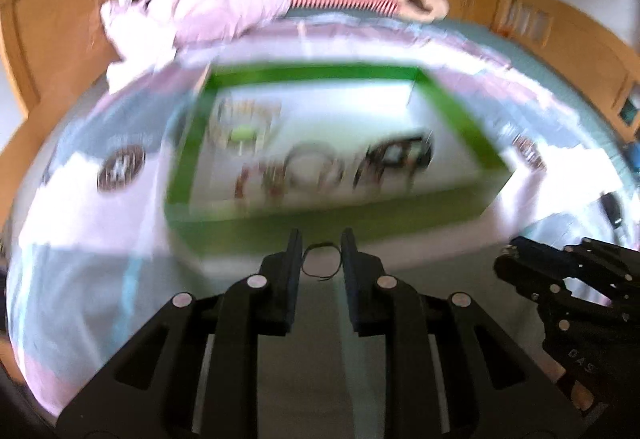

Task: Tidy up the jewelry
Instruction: 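Carry both rings into the green box and open both tools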

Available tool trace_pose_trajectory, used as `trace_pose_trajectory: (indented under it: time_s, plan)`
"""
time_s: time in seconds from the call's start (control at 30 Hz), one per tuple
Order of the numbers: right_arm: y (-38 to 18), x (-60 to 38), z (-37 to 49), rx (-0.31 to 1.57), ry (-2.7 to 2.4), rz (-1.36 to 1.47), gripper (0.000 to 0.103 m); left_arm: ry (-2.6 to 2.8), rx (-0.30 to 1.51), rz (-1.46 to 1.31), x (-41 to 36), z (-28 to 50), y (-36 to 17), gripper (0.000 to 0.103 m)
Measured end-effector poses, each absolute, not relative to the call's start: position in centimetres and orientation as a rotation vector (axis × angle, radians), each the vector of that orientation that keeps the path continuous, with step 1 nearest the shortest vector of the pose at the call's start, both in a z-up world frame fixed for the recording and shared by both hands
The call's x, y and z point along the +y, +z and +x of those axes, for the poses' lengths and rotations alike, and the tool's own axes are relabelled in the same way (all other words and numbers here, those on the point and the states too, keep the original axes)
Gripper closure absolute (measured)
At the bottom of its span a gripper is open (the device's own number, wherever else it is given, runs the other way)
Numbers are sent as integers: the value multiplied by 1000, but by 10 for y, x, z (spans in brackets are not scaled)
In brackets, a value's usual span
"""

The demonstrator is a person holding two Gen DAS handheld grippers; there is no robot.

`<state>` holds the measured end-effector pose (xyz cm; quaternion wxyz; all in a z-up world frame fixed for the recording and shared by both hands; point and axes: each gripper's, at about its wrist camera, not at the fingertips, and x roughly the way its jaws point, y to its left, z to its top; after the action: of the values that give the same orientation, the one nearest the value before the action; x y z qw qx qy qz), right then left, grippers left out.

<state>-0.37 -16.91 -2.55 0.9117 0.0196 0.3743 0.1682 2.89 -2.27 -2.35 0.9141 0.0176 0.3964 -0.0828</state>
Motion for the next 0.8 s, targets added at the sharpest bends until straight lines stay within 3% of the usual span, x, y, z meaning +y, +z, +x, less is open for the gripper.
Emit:
trace_pose_trajectory:
  time_s: [0.23,0.47,0.77,0.8]
  plan:
    - [28,-165,70,728,280,71,82,-172,716,105,-23,90,30,83]
    - [-10,-141,145,832,212,7,82,-133,838,11,-5,145,-9,83]
    - [-41,-137,165,903,194,22,82,-89,870,27,0,163,-24,83]
    - [-41,-138,164,903,192,29,76,-87,871,30,-1,162,-25,83]
